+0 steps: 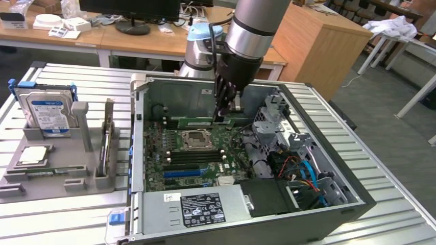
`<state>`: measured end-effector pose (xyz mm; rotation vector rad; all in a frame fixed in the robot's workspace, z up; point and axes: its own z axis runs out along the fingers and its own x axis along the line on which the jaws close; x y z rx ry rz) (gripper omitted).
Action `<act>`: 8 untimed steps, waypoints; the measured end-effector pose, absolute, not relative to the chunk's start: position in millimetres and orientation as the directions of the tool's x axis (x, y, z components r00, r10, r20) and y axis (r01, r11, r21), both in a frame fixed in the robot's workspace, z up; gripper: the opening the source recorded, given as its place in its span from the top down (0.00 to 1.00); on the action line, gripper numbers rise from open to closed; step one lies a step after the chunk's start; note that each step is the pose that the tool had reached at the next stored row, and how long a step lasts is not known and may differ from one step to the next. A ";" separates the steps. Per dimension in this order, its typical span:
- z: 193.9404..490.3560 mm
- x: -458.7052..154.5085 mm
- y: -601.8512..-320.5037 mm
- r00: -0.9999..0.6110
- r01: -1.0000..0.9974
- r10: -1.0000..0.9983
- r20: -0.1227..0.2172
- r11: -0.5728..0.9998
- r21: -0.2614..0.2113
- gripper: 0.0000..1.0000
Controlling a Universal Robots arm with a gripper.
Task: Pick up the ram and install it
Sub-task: 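Insert the ram into the slot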
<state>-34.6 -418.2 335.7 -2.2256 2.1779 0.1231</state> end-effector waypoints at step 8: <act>322.2 -34.6 -418.2 0.021 -0.999 -0.997 -0.074 -0.023 0.030 0.88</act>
